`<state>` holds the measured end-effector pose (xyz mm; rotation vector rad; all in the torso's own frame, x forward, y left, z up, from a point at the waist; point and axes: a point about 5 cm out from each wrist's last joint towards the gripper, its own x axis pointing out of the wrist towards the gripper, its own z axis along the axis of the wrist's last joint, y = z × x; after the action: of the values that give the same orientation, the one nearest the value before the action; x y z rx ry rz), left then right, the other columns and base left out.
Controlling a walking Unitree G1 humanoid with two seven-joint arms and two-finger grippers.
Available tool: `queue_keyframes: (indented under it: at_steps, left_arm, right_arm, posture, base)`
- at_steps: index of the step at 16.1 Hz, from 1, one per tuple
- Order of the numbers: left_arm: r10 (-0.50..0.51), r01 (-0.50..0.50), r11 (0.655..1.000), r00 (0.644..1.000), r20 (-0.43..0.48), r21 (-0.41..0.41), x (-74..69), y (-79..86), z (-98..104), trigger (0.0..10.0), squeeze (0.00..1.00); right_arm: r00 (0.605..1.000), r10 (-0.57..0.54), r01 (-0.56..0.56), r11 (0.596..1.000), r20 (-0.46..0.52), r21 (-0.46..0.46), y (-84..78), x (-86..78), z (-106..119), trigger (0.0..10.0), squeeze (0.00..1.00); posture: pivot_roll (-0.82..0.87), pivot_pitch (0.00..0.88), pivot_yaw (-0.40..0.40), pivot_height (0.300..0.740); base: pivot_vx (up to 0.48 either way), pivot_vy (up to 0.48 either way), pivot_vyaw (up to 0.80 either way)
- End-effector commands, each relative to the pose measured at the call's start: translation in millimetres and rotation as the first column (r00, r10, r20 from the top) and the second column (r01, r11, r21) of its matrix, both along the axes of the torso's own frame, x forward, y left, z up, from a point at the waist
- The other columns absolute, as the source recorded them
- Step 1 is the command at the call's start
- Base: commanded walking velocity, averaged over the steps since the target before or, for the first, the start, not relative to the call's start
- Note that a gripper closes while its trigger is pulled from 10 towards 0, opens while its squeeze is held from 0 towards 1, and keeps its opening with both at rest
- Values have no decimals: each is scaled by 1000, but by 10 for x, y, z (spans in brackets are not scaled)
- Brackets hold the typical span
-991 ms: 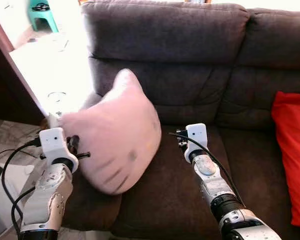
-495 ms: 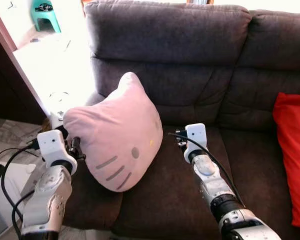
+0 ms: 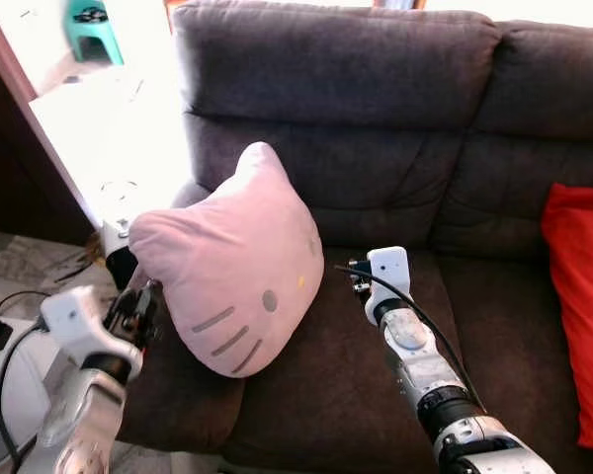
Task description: Move the pillow to the sofa from floor
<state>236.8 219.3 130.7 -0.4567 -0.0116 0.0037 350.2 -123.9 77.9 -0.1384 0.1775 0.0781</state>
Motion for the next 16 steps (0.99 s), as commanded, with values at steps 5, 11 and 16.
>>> queue_keyframes:
  at_steps: [5,11,16]
  left_arm:
    - [-11,-4,987,996,-91,-160,61,53,-272,10000,1000]
    - [-138,118,983,979,-151,-138,162,-62,-423,10000,1000]
    - [-199,180,978,954,-223,-103,155,-68,-566,10000,0]
  right_arm:
    - [1000,3,-3,1000,-17,0,17,-18,-34,10000,0]
    - [1000,-11,10,1000,-23,-10,-33,-16,-42,10000,0]
    - [1000,-6,5,1000,-16,-18,-14,-17,-38,10000,0]
  posture:
    - [191,131,-30,740]
    - [178,123,-26,740]
    - [178,105,-23,740]
  base:
    - [0,0,0]
    - [0,0,0]
    - [0,0,0]
